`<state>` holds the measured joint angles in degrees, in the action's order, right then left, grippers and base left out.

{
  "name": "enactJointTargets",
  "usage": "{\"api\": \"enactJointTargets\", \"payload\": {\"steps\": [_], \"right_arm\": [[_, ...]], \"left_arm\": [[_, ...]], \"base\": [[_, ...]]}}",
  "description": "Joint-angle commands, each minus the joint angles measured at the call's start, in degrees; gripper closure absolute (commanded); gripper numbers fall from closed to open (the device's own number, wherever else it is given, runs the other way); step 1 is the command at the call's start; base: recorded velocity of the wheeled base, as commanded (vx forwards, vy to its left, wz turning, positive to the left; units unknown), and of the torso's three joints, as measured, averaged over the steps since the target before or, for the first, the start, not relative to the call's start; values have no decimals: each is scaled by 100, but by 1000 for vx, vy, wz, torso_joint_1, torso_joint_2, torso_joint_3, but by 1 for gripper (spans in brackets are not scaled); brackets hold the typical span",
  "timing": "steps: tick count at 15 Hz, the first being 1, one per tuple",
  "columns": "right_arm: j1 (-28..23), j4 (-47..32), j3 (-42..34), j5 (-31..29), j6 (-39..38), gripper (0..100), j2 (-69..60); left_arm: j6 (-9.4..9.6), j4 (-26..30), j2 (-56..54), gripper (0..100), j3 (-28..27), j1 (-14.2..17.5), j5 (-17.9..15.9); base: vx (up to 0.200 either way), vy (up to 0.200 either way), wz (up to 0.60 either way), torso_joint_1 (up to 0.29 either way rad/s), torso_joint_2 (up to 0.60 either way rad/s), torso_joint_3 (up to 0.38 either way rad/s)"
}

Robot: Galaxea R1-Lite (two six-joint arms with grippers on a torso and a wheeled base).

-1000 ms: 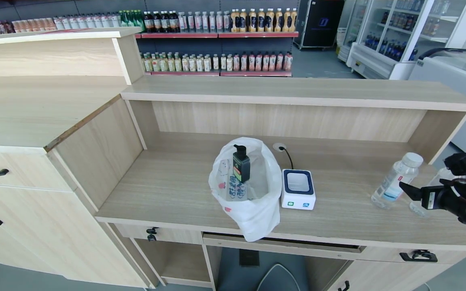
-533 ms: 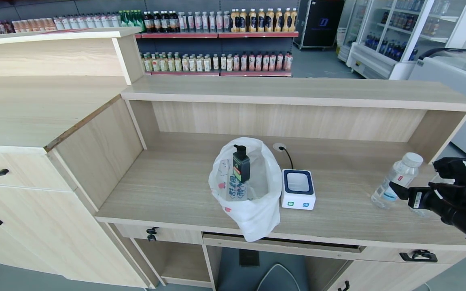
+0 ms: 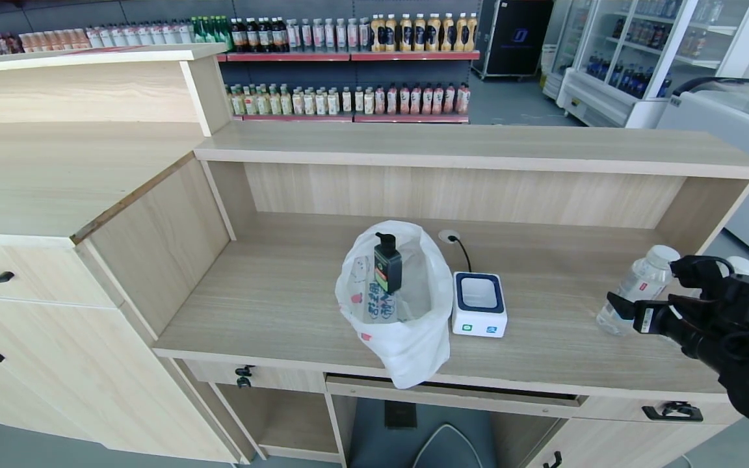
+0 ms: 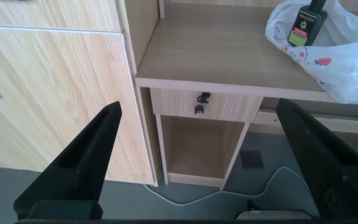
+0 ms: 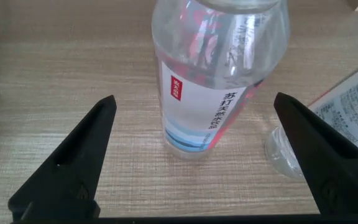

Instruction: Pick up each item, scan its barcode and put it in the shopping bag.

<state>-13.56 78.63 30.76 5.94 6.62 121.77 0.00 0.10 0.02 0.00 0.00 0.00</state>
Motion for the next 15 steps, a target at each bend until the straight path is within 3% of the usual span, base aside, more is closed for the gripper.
{"api": "enactJointTargets", "payload": {"steps": [1,15], "right_arm": [[108,-6,124,-66,15,0,128],[318,-67,844,-251,199,0,541]], "left_arm": [[0,-1,-2,0,0,0,0],[0,-1,-2,0,0,0,0]], "base": [[0,0,0,0,0,0],[0,0,0,0,0,0]]}}
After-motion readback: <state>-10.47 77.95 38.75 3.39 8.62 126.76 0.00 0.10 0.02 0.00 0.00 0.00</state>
